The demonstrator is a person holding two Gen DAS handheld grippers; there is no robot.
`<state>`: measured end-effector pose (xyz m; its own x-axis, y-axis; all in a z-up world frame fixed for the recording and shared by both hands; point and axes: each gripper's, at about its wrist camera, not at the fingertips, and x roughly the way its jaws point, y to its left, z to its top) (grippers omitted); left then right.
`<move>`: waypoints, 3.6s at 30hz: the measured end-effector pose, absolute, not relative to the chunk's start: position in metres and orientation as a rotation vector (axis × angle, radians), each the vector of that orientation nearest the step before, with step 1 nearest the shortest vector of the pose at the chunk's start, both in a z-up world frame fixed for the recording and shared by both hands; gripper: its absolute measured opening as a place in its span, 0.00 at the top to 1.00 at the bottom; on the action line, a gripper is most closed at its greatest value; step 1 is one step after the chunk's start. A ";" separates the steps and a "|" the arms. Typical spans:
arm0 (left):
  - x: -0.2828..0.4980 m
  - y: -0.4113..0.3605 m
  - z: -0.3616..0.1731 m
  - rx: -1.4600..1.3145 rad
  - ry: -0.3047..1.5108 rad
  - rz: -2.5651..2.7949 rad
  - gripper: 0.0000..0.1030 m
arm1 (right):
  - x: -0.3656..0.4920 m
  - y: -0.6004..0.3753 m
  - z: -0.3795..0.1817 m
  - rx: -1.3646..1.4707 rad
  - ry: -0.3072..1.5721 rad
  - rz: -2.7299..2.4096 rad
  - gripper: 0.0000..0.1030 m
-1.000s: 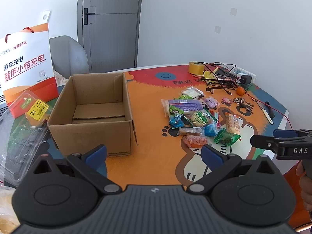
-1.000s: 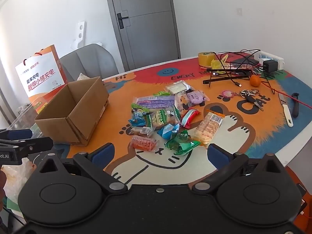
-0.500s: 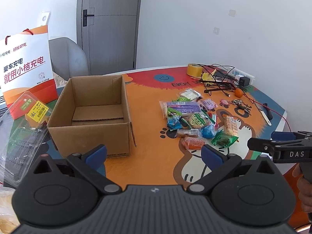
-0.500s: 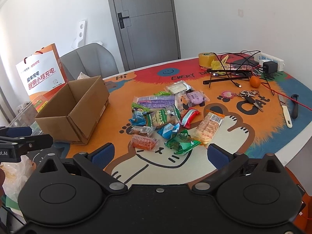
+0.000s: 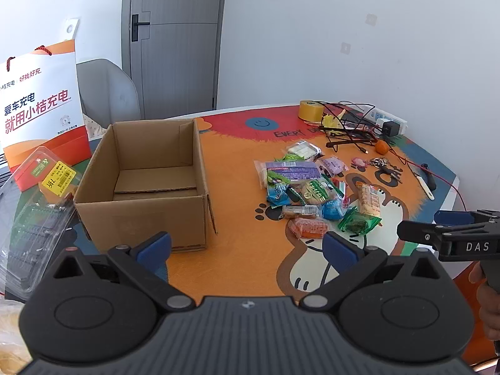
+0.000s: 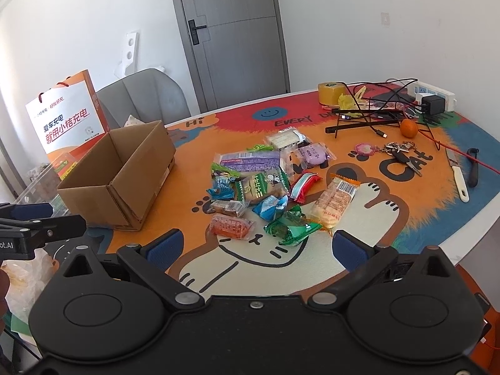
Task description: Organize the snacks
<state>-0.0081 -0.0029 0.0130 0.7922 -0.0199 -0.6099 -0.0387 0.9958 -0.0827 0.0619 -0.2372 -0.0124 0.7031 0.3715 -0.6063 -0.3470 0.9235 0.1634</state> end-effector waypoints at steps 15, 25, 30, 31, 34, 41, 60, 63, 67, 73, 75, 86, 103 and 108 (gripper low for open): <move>-0.009 -0.006 0.013 -0.089 0.657 0.006 0.01 | 0.063 -0.237 -0.013 0.046 0.686 0.402 0.00; -0.008 -0.009 0.012 -0.089 0.657 0.003 0.01 | 0.063 -0.238 -0.013 0.045 0.685 0.404 0.00; -0.007 -0.009 0.011 -0.096 0.658 0.000 0.01 | 0.065 -0.239 -0.014 0.044 0.684 0.399 0.00; -0.007 -0.009 0.011 -0.093 0.659 -0.001 0.01 | 0.065 -0.239 -0.014 0.044 0.685 0.397 0.00; -0.006 -0.007 0.011 -0.097 0.657 0.003 0.01 | 0.066 -0.239 -0.015 0.042 0.685 0.395 0.00; 0.000 -0.002 0.006 -0.111 0.662 0.015 0.01 | 0.074 -0.245 -0.020 0.060 0.684 0.382 0.00; 0.034 -0.019 -0.007 -0.142 0.607 -0.030 0.01 | 0.092 -0.262 -0.045 0.101 0.658 0.362 0.00; 0.041 -0.023 -0.012 -0.140 0.607 -0.037 0.01 | 0.096 -0.267 -0.050 0.110 0.654 0.354 0.00; 0.052 -0.030 -0.019 -0.137 0.612 -0.055 0.01 | 0.099 -0.271 -0.057 0.101 0.643 0.343 0.00; 0.068 -0.038 -0.035 -0.158 0.651 -0.090 0.01 | 0.107 -0.274 -0.070 0.091 0.661 0.336 0.00; 0.075 -0.041 -0.041 -0.157 0.668 -0.099 0.03 | 0.110 -0.275 -0.075 0.093 0.672 0.335 0.01; 0.102 -0.051 -0.064 -0.172 0.723 -0.129 0.12 | 0.126 -0.276 -0.095 0.125 0.706 0.383 0.22; 0.131 -0.069 -0.093 -0.124 0.793 -0.147 0.33 | 0.148 -0.269 -0.106 0.165 0.725 0.420 0.36; 0.128 -0.070 -0.093 -0.123 0.781 -0.166 0.51 | 0.152 -0.266 -0.107 0.171 0.720 0.424 0.36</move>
